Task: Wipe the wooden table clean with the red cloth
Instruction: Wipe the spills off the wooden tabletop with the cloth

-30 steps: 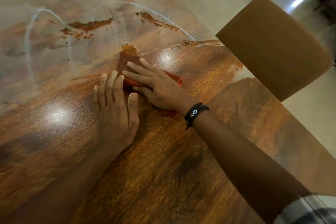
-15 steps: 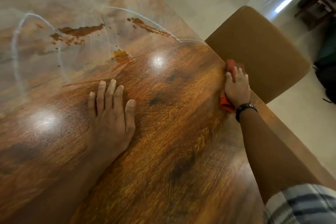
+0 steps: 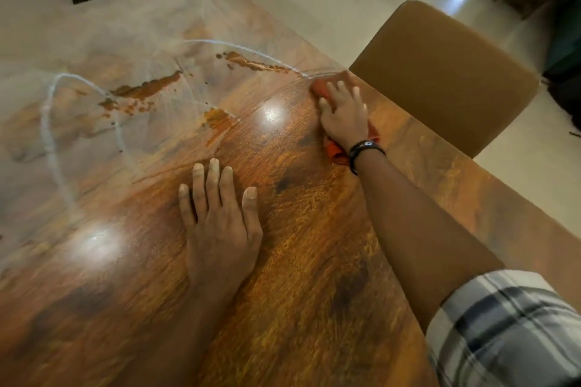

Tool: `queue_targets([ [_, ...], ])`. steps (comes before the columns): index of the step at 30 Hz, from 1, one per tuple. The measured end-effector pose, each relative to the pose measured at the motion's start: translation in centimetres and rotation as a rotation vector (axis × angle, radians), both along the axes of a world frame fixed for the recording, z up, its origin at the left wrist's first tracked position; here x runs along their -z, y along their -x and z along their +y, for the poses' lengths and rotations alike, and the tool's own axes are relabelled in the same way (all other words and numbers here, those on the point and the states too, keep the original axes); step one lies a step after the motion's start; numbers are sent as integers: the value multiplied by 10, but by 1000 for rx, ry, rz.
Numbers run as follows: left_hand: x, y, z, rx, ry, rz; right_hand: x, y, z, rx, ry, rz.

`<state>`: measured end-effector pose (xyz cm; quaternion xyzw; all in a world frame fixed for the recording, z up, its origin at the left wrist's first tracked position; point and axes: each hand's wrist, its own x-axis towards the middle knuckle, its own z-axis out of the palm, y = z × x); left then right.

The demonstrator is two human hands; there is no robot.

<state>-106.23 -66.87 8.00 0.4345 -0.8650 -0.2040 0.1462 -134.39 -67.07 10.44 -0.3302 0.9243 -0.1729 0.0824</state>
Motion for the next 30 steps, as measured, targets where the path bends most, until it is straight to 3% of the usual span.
queue_targets([
  [4,-1,0,1,7,-5,12,7,-46,5,-230,26,10],
  [7,0,0,0,6,-8,7,7,-45,37,-270,14,-16],
  [16,7,0,-1,28,4,36,1,38,202,303,-4,-24],
  [19,7,0,-2,29,12,33,2,39,207,431,-16,-7],
  [23,6,0,-2,31,-4,52,4,-18,172,231,4,1],
  [27,4,2,0,7,-5,106,9,-136,156,-97,53,-31],
  [30,0,-1,-1,-38,-89,320,16,-237,170,-319,49,-25],
])
